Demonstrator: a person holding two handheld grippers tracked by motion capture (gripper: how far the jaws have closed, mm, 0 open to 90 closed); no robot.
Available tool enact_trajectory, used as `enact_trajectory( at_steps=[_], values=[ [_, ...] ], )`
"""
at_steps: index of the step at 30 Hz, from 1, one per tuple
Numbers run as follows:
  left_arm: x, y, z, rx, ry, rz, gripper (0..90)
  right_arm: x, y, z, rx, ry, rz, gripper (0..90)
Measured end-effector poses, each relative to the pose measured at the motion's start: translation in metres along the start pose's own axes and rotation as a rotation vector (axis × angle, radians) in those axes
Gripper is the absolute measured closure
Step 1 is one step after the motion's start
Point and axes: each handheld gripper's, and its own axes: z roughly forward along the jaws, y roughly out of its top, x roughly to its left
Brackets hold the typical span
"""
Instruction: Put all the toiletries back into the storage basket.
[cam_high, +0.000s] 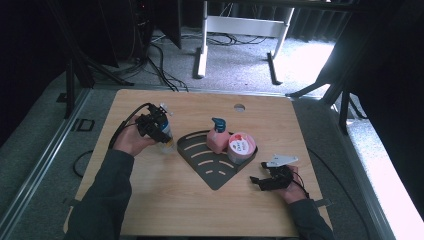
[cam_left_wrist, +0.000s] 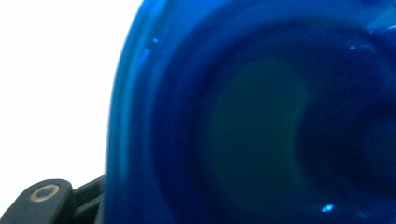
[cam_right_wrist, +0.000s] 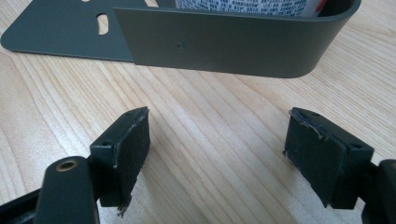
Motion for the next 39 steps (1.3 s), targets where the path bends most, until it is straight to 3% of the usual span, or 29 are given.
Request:
enact_trajectory(
  at_steps=[39],
  values=[
    [-0.024, 0.036, 0.01, -0.03, -0.032, 0.055, 55.6, 0.0, 0.0, 0.0, 0.0, 0.002, 0.001, 22.1]
  ],
)
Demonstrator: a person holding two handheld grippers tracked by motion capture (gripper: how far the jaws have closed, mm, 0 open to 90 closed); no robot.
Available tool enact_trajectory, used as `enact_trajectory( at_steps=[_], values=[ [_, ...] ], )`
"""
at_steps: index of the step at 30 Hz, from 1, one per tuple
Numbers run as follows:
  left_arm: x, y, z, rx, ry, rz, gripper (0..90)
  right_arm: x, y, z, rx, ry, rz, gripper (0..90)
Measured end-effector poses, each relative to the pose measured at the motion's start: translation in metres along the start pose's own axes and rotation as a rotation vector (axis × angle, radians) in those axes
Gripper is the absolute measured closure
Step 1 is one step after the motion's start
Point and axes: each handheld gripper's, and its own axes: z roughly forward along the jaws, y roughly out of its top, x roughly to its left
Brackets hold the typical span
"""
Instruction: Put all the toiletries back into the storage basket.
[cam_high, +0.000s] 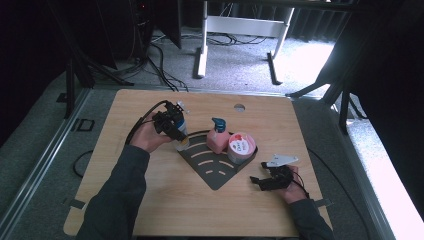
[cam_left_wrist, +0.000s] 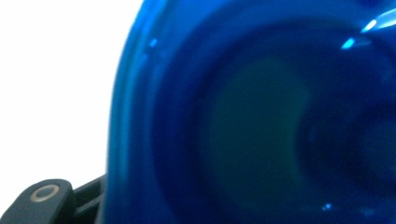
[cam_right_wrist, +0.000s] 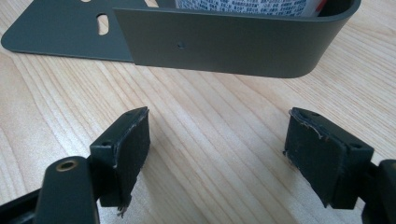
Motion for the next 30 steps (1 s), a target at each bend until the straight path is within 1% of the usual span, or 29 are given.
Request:
enact_trajectory(
  at_steps=[10, 13, 20, 30],
  values=[
    [-0.005, 0.009, 0.01, 0.01, -0.009, 0.02, 55.5, 0.0, 0.0, 0.0, 0.0, -0.001, 0.0, 22.1],
    [-0.005, 0.011, 0.012, 0.01, -0.011, 0.016, 55.5, 0.0, 0.0, 0.0, 0.0, -0.001, 0.0, 22.1],
    [-0.006, 0.016, 0.017, 0.022, -0.012, 0.027, 55.4, 0.0, 0.0, 0.0, 0.0, -0.001, 0.0, 22.1],
    [-0.007, 0.02, 0.024, 0.016, -0.014, 0.017, 55.4, 0.0, 0.0, 0.0, 0.0, -0.001, 0.0, 22.1]
  ],
)
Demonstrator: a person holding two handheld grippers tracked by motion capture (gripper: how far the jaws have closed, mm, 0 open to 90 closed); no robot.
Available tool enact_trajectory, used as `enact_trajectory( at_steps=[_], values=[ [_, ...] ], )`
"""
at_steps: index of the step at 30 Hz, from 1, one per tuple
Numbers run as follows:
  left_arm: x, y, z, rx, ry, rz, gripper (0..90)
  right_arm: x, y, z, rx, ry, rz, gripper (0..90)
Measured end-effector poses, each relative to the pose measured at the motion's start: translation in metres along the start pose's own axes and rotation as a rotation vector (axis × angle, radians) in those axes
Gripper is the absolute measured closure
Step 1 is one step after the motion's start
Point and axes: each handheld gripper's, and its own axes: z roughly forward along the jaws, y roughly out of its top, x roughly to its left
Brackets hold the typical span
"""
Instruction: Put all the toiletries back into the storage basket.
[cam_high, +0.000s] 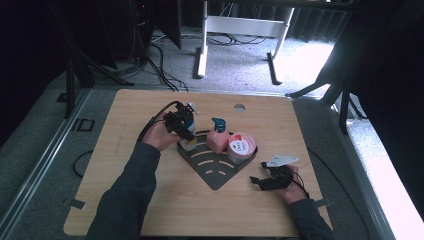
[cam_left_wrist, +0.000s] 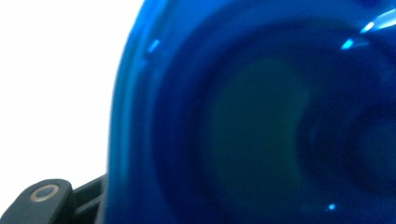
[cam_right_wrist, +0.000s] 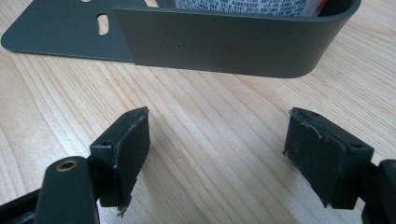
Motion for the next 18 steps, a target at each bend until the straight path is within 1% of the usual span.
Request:
enact_trajectory(
  at_steps=[4, 7, 17, 18],
  values=[
    [0.0, 0.002, 0.002, -0.013, 0.01, -0.007, 55.5, 0.0, 0.0, 0.0, 0.0, 0.001, 0.001, 22.1],
    [0.0, 0.003, 0.004, -0.008, 0.008, -0.006, 55.5, 0.0, 0.0, 0.0, 0.0, 0.0, 0.0, 22.1],
    [0.0, 0.008, 0.01, -0.018, 0.017, -0.02, 55.4, 0.0, 0.0, 0.0, 0.001, 0.0, -0.001, 22.0],
    [0.001, 0.008, 0.011, -0.015, 0.017, -0.017, 55.5, 0.0, 0.0, 0.0, 0.001, 0.0, -0.001, 22.0]
  ],
)
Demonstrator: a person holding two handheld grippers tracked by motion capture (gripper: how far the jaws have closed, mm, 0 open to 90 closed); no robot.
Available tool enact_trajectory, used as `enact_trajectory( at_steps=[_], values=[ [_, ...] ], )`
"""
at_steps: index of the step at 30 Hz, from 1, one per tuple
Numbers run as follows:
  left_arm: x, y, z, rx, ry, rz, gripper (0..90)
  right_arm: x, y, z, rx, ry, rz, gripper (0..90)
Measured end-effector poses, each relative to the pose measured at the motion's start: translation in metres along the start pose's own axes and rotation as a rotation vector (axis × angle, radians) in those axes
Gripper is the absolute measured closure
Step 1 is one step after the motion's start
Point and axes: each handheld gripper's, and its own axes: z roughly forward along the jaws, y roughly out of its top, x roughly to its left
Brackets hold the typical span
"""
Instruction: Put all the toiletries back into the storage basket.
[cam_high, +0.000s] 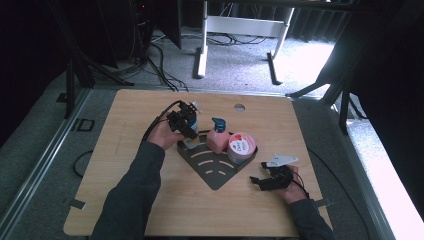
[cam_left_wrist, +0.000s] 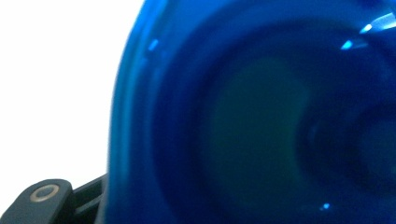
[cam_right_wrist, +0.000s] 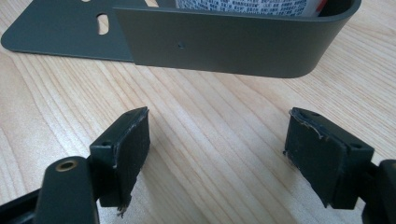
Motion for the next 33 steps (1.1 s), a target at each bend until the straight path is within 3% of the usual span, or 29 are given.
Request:
enact_trajectory(
  at_steps=[25, 33],
  values=[
    [0.003, 0.01, 0.013, -0.018, 0.005, -0.025, 55.4, 0.0, 0.0, 0.0, 0.0, 0.001, 0.0, 21.9],
    [0.003, 0.012, 0.018, -0.005, 0.008, -0.012, 55.4, 0.0, 0.0, 0.0, 0.0, 0.001, 0.001, 21.9]
  ],
)
